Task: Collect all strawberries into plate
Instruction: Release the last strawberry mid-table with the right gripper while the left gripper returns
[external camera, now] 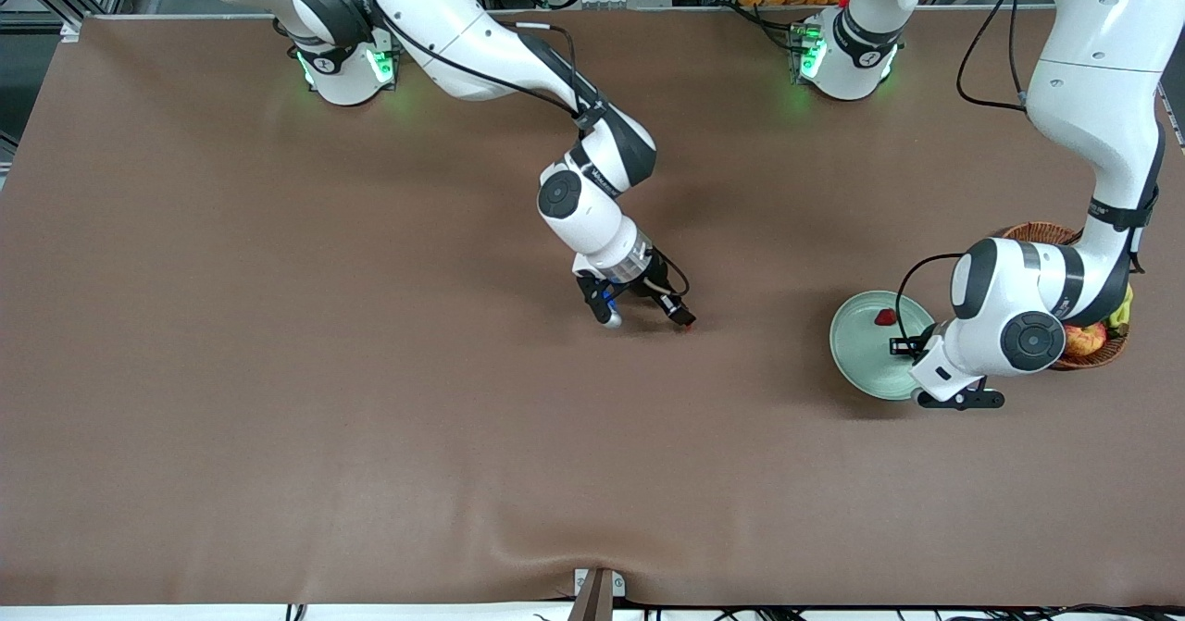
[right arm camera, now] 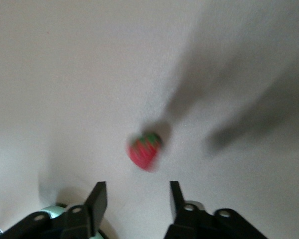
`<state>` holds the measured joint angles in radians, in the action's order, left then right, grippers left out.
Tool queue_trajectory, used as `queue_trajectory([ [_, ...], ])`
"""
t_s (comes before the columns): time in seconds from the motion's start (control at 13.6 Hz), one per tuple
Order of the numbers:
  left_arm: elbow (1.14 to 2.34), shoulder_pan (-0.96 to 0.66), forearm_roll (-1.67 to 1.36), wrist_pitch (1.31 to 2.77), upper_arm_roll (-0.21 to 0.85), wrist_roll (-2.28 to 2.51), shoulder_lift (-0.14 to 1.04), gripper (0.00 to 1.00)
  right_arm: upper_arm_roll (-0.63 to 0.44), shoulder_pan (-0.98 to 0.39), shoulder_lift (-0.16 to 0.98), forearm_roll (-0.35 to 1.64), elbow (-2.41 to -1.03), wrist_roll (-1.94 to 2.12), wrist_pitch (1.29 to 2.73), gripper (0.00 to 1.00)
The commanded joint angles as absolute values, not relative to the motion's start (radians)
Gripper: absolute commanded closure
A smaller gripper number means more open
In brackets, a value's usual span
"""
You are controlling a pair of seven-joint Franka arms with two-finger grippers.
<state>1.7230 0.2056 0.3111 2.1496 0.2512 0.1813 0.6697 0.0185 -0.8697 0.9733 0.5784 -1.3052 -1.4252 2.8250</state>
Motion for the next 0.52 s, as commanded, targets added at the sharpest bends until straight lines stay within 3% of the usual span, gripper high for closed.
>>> queue_trajectory([
  [0.0, 1.730, 0.209, 0.331, 2.143, 0.262, 0.178, 0.634, 0.00, -0.002, -0.879, 0.983, 0.581, -1.259, -1.436, 2.821, 0.00],
  [0.15, 1.727, 0.199, 0.312, 2.109, 0.276, 0.189, 0.609, 0.00, -0.005, -0.856, 0.951, 0.575, -1.266, -1.433, 2.788, 0.00],
  [0.44, 1.721, 0.198, 0.245, 2.072, 0.383, 0.310, 0.592, 0.00, -0.040, -0.766, 0.859, 0.537, -1.264, -1.428, 2.532, 0.00],
])
